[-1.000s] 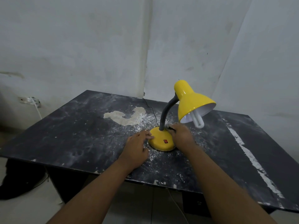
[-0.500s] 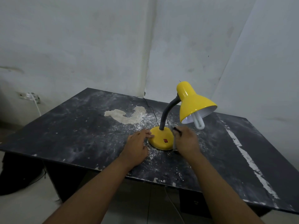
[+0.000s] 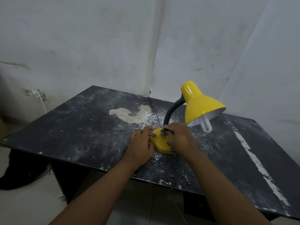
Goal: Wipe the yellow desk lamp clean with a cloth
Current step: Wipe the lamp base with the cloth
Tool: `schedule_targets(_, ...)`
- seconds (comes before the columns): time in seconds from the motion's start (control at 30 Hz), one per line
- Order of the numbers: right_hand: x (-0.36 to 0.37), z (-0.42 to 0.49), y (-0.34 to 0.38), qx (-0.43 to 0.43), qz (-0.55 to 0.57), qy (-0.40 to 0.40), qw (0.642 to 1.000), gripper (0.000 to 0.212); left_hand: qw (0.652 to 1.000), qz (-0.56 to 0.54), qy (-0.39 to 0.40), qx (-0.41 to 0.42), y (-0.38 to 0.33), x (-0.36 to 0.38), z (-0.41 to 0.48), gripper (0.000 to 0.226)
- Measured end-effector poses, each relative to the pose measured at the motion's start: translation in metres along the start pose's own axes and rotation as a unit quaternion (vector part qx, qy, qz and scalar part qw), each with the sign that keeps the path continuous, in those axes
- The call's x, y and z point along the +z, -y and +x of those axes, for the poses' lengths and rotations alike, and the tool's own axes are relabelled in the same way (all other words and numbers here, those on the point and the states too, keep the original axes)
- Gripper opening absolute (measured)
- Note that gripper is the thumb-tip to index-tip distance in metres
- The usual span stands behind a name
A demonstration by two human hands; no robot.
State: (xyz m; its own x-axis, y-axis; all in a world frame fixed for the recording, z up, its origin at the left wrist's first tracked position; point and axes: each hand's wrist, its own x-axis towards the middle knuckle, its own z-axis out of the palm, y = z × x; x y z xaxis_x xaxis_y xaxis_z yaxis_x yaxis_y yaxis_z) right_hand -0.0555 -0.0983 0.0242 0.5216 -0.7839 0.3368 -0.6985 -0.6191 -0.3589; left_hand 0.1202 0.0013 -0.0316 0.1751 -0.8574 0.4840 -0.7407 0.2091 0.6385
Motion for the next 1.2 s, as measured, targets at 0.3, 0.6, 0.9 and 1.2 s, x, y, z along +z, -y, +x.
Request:
schedule_targets(0.3, 0.04, -0.002, 0.036, -0.033, -0.015, -0.053, 0.998, 0.029, 0.987, -0.143, -0.012, -0.066, 0.001, -0.008, 0.0, 0.069)
schedule_targets(0.6, 0.03, -0.018, 0.036, -0.076, -0.008, 0.004, 0.997, 0.027, 0.982, -0.169, -0.009, -0.083, 0.006, -0.005, 0.002, 0.064)
schedule_targets(0.9, -0.01, -0.057, -0.048, -0.06, 0.022, -0.006, 0.998, 0.046, 0.993, -0.108, 0.014, -0.049, 0.006, -0.004, 0.0, 0.061)
schedule_targets(1.2, -0.004, -0.029, -0.024, 0.055, 0.054, -0.053, 0.996, 0.024, 0.998, -0.045, 0.036, -0.035, 0.005, -0.004, -0.001, 0.06)
